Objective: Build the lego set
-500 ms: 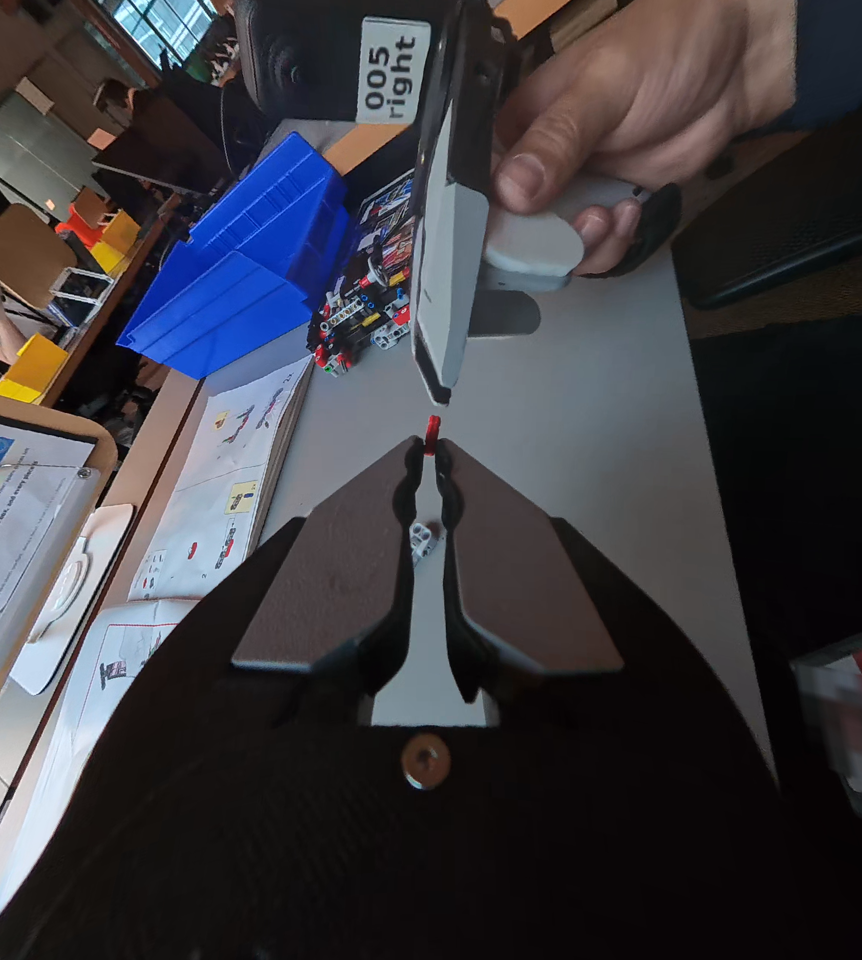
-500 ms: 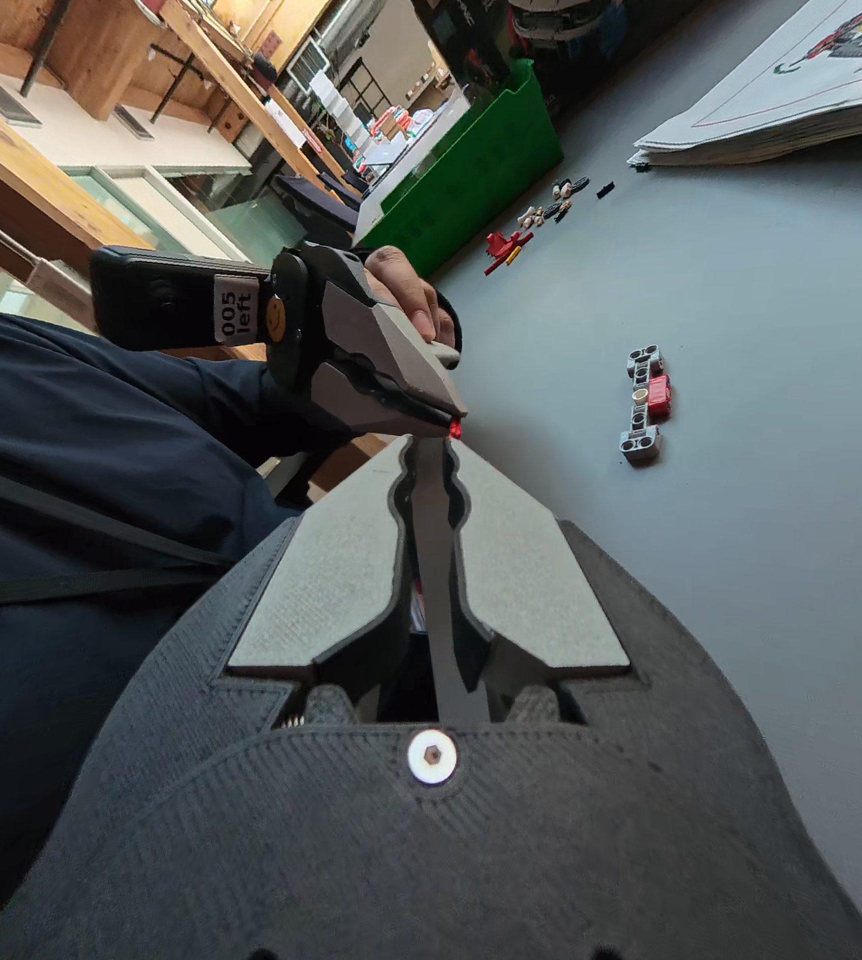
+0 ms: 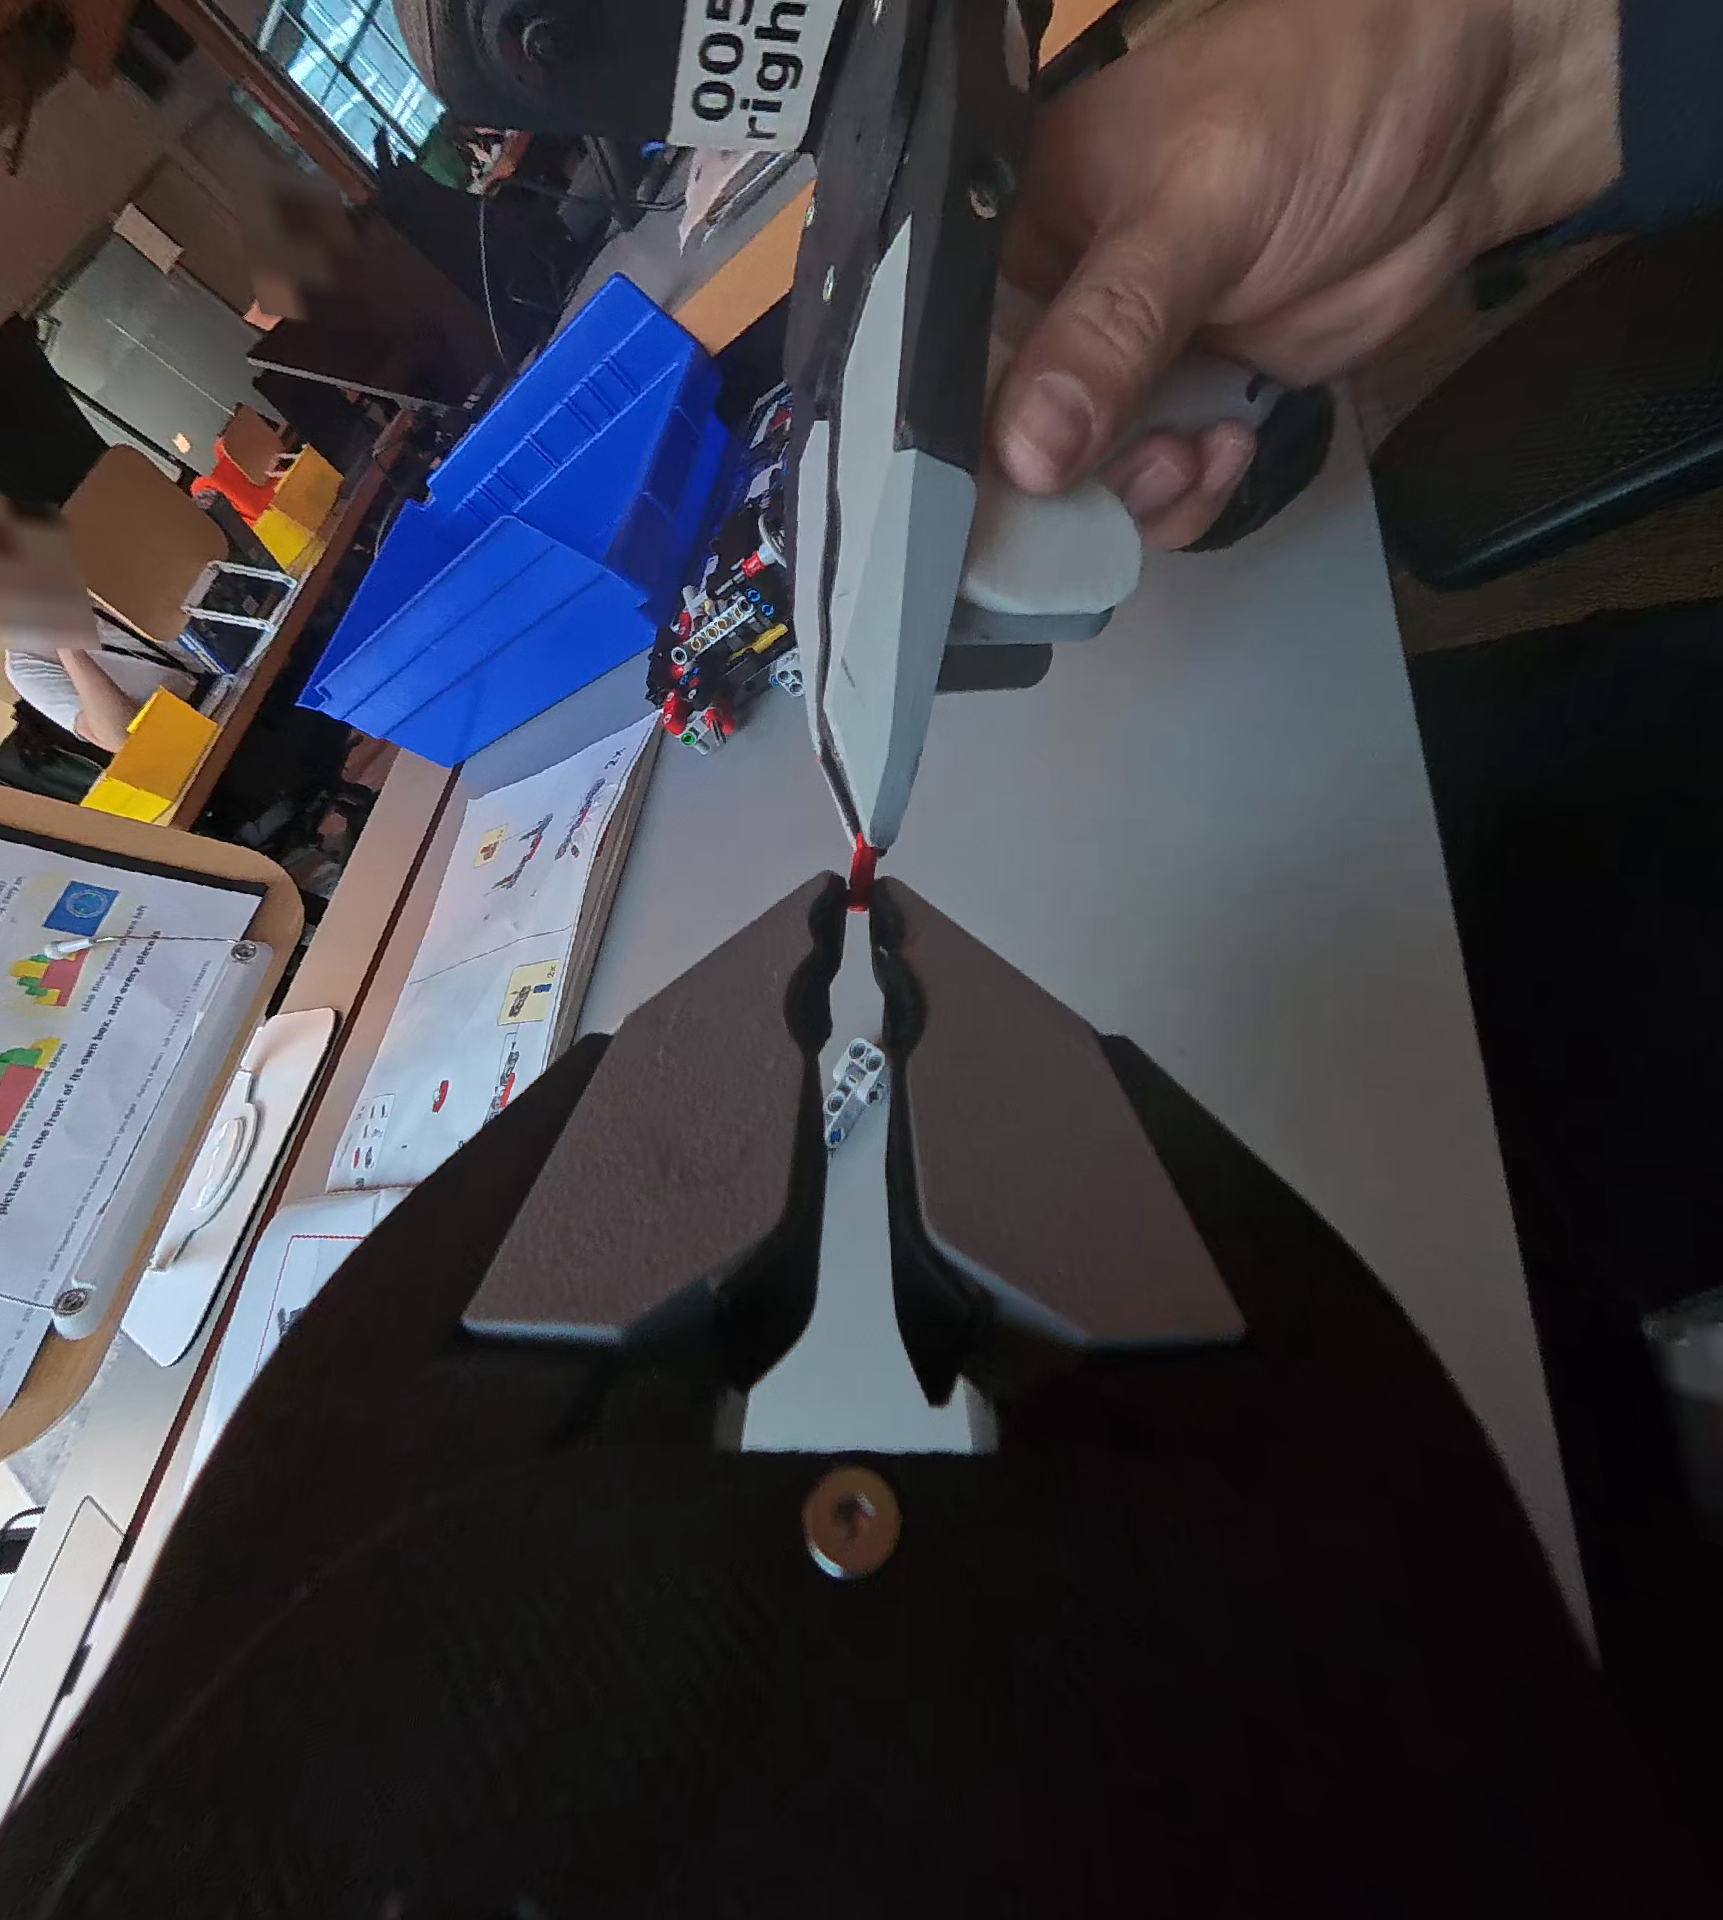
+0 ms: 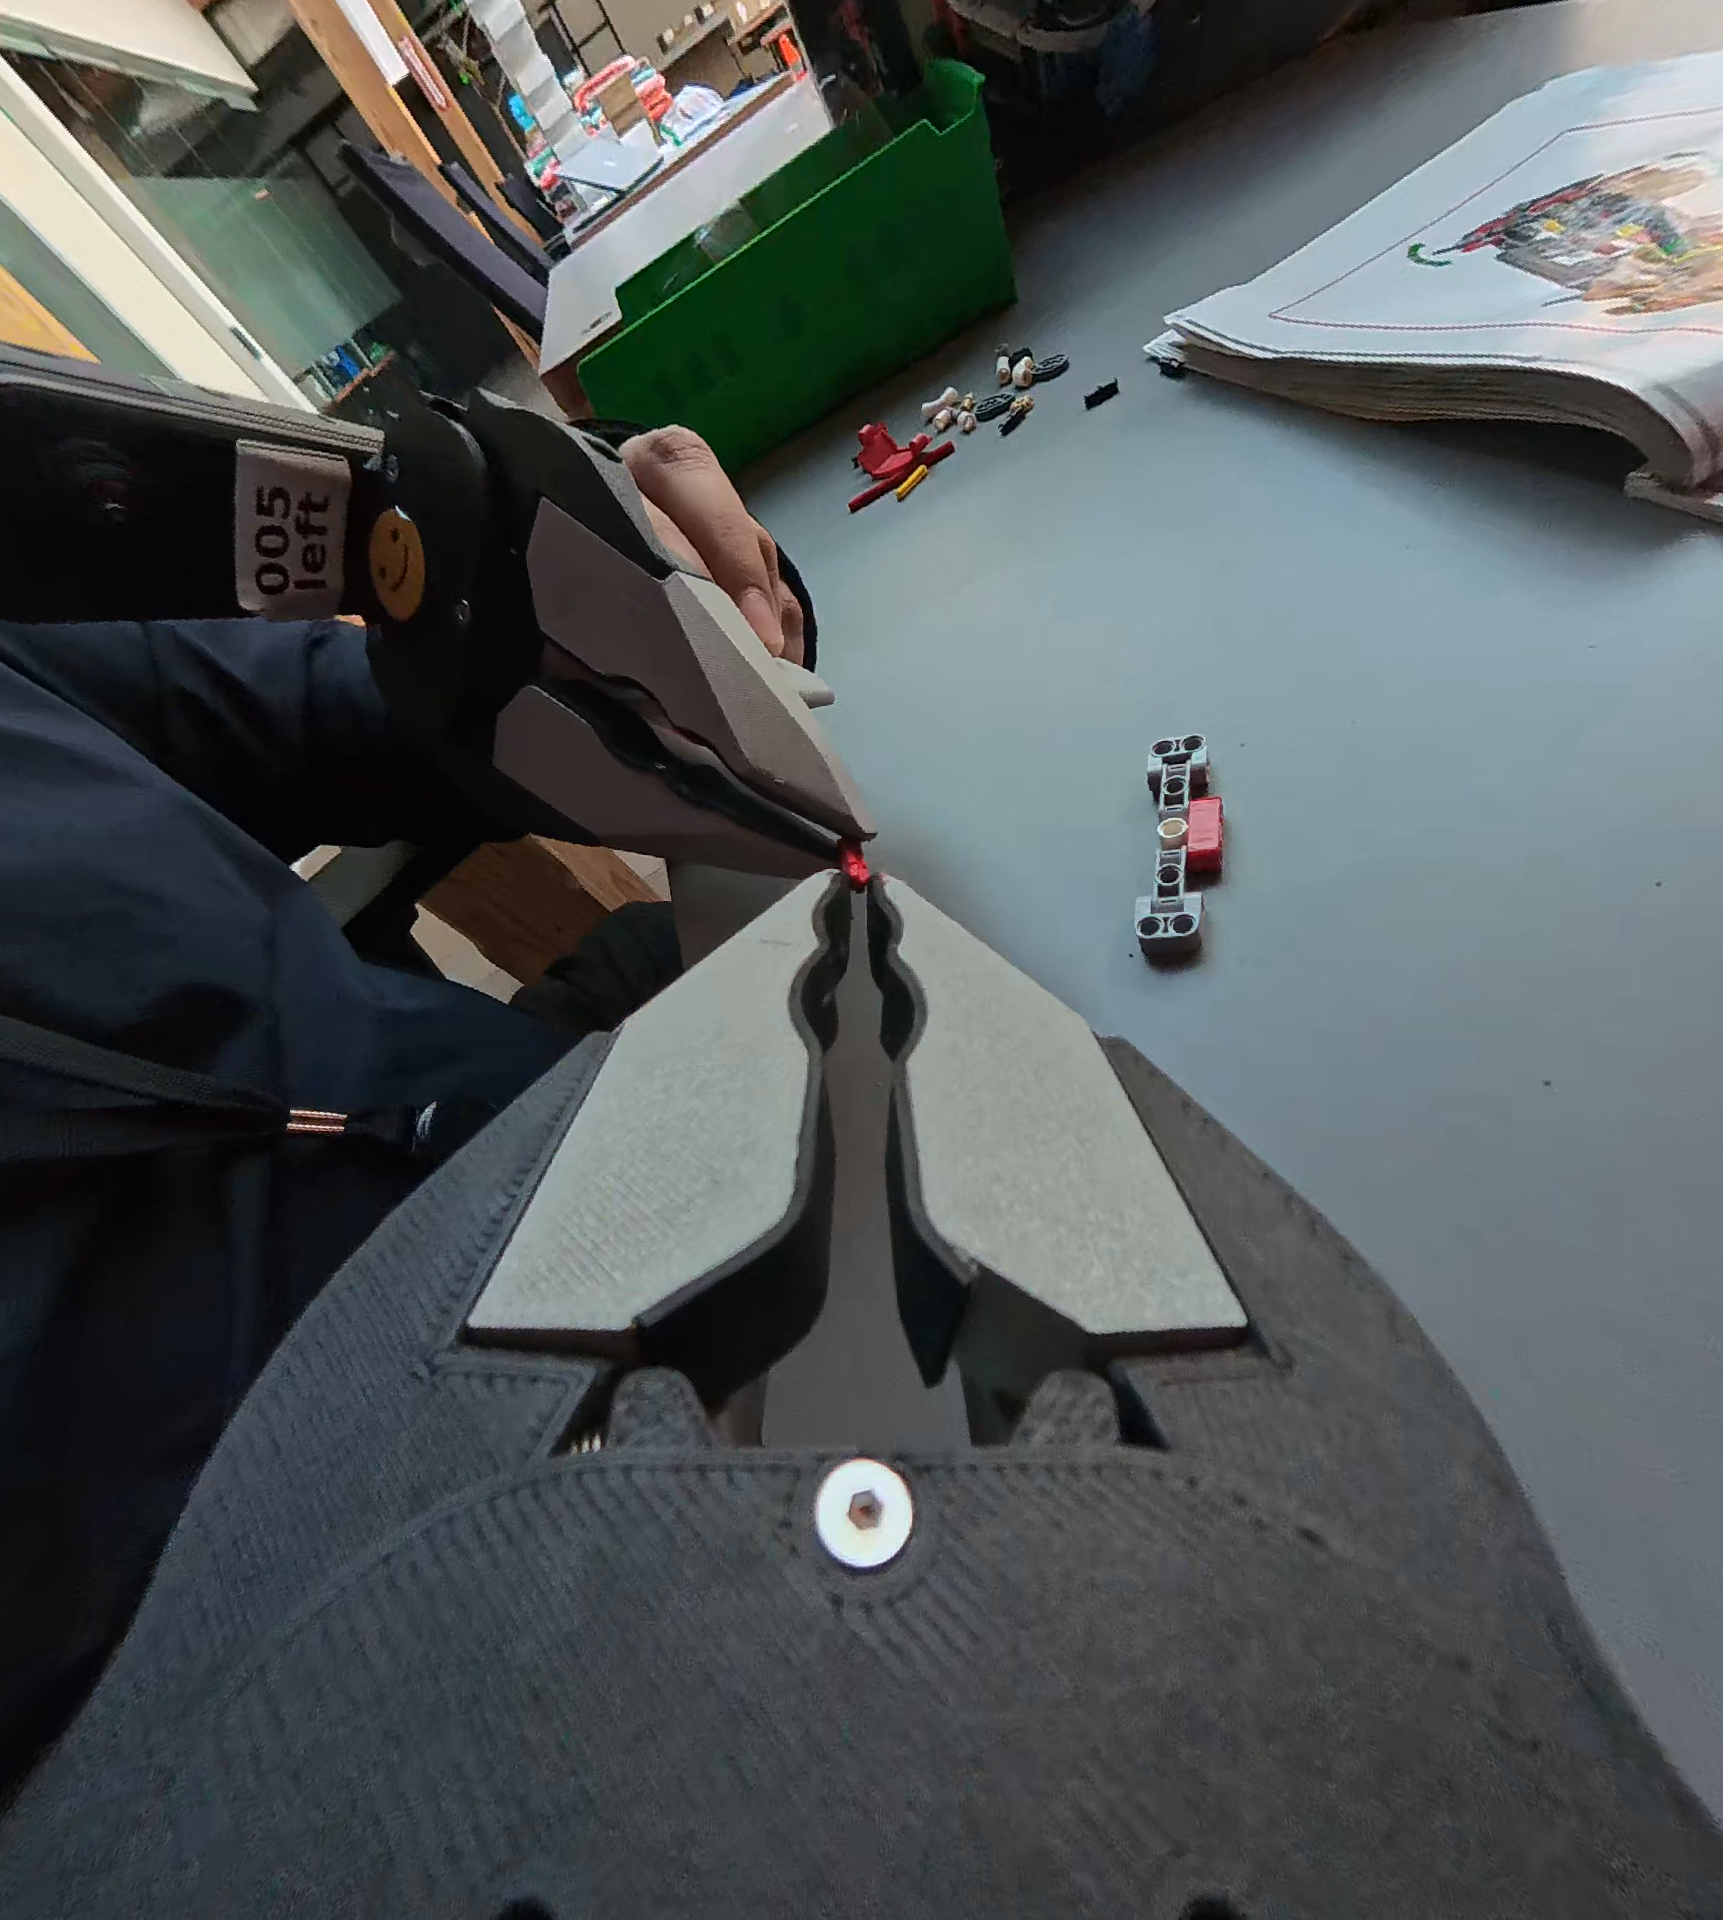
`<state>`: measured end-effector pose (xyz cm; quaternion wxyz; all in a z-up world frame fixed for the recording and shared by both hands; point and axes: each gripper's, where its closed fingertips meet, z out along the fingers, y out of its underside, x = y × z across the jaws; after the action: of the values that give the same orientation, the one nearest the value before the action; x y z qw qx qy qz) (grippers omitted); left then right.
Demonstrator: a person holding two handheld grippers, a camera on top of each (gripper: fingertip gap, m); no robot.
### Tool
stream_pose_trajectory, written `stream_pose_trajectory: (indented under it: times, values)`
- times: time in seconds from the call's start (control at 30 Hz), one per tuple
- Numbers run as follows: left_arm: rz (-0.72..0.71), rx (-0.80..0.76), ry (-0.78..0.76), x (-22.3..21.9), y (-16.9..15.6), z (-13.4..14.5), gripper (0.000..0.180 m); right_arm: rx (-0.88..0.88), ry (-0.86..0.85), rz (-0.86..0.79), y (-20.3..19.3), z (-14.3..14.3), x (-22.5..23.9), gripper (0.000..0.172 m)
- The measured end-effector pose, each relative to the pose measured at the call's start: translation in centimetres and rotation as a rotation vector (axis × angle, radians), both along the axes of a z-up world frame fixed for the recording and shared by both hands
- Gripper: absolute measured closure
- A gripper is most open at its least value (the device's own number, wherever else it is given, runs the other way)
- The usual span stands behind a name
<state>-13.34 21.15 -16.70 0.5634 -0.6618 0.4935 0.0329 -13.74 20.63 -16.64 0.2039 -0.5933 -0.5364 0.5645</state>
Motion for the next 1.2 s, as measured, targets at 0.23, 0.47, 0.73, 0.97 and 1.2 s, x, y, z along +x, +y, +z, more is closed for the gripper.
stream_pose_trajectory:
  times: [0.23, 0.47, 0.73, 0.97, 1.2]
  values:
    - [0.006, -0.006, -0.009, -0.2, -0.1, -0.1, 0.178, -0.009, -0.002, -0.002, 0.0, -0.1, -0.3, 0.171]
    - [-0.008, -0.039, -0.018, -0.1, -0.3, -0.5, 0.178, 0.040, -0.011, 0.008, -0.3, -0.6, -0.3, 0.172]
    - [-0.046, -0.419, -0.071, -3.9, 0.3, -2.8, 0.154, 0.185, -0.081, -0.008, 0.7, -3.0, 0.5, 0.172]
    - [-0.181, -0.654, 0.030, -6.5, 3.8, -5.7, 0.136, 0.366, -0.176, 0.080, 2.4, -4.9, 0.4, 0.172]
    - [-0.316, -0.717, 0.135, -6.3, 4.6, -8.1, 0.155, 0.401, -0.202, 0.149, 2.9, -5.2, -0.3, 0.172]
